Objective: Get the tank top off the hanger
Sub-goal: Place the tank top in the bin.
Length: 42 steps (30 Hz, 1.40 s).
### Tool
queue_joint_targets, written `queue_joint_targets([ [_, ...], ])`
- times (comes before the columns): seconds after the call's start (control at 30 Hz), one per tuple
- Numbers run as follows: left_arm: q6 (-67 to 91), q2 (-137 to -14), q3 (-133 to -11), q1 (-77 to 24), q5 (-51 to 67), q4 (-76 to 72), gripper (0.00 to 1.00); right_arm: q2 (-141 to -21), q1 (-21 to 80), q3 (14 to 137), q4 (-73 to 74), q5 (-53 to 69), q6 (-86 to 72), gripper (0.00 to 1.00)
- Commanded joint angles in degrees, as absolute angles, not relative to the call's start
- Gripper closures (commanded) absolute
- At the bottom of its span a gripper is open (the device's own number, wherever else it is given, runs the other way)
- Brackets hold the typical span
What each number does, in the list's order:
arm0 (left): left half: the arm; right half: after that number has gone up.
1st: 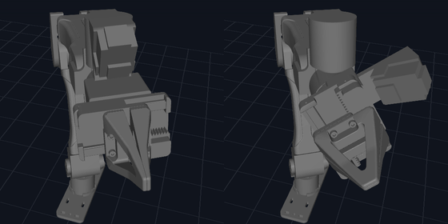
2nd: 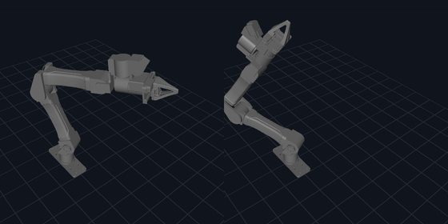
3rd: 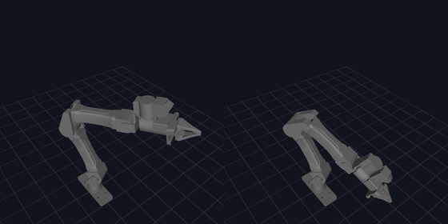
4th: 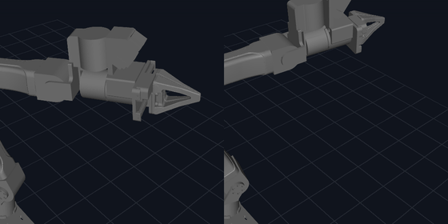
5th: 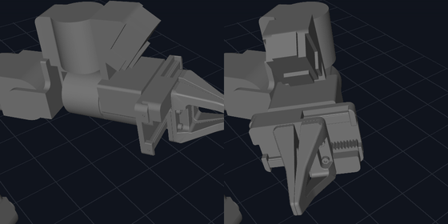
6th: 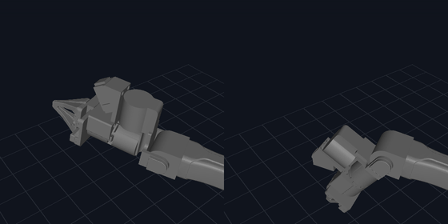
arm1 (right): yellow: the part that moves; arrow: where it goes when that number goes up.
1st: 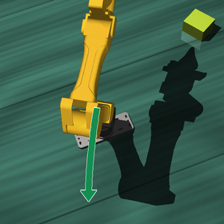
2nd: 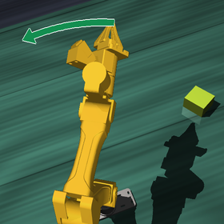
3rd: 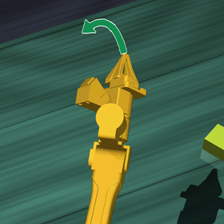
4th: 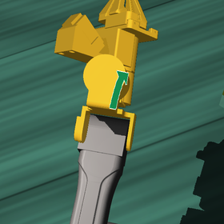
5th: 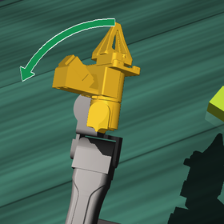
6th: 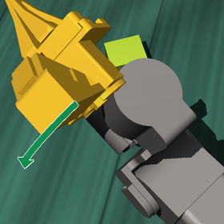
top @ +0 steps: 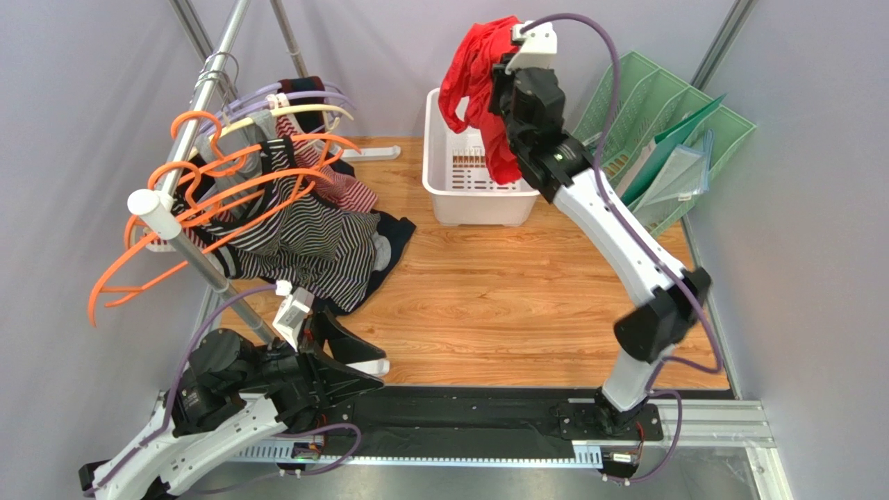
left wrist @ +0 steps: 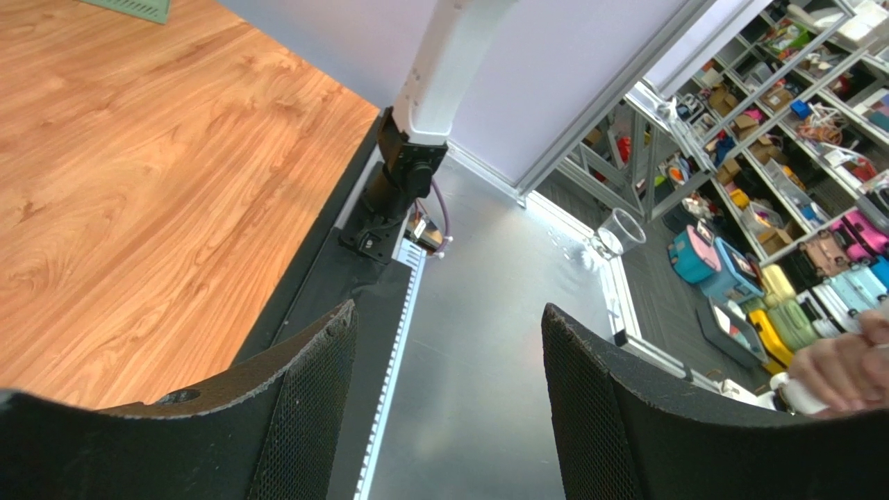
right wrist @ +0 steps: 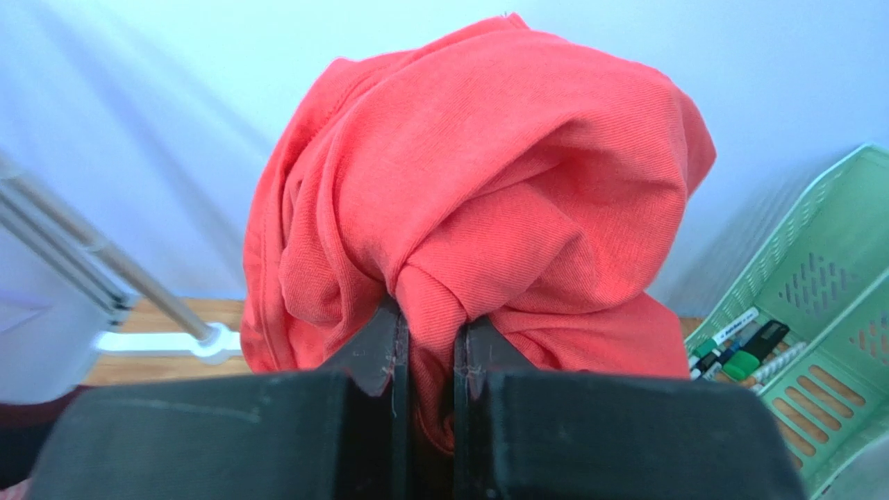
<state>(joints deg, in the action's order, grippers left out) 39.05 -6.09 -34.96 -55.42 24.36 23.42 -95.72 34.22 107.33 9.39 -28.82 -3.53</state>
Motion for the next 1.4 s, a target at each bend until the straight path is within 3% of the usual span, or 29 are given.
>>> queue_joint_targets([
  [0.0,38.23,-6.51,-37.18,-55.46,26.02,25.13,0.29,-107.64,30.85,118.54,5.54,-24.26,-2.46,1.0],
  [0.23,41.92,-3.25,-36.47,-55.46,22.86,25.66,0.29,-123.92,29.27,128.24,13.18,-25.4,-6.58,0.96],
  [0.33,42.19,-3.6,-38.23,-55.46,22.06,27.16,0.29,-126.91,28.92,128.32,15.28,-24.7,-9.22,0.78],
  [0.37,42.19,-4.04,-38.67,-55.46,22.06,27.42,0.29,-127.87,28.83,129.02,16.51,-24.7,-10.36,0.61],
  [0.43,42.36,-4.04,-39.2,-55.46,21.8,27.42,0.29,-130.68,28.65,133.39,22.37,-24.52,-10.81,0.43],
  [0.47,42.45,-3.78,-39.29,-55.46,21.45,27.6,0.3,-131.48,28.65,135.16,24.67,-25.04,-10.81,0.25],
  [0.6,42.19,-1.85,-38.59,-55.46,20.04,27.86,0.29,-131.05,28.39,140.89,33.91,-25.05,-10.46,0.04],
  [0.73,40.08,1.39,-38.76,-55.46,20.21,29.61,0.29,-122.63,28.21,135.54,35.95,-22.95,-10.11,0.02],
  [0.83,39.46,3.16,-39.46,-55.37,19.69,32.42,0.29,-113.84,28.39,127.81,34.2,-14.88,-10.46,0.04],
  [0.97,39.29,5.44,-41.3,-55.46,19.25,36.29,0.29,-106.71,29.35,121.29,28.49,6.55,-9.76,0.11],
  [1.0,39.29,5.8,-42.35,-55.46,19.25,37.08,0.29,-105.74,30.83,121.29,27.69,14.77,-8.89,0.13],
  [1.1,38.41,6.68,-44.9,-55.37,18.28,40.6,0.29,-105.73,36.09,124.44,27.24,22.56,-1.25,0.16],
  [1.37,38.06,6.94,-47.02,-55.46,17.4,43.33,0.29,-108.36,44.91,129.9,22.16,29.87,7.04,0.17],
])
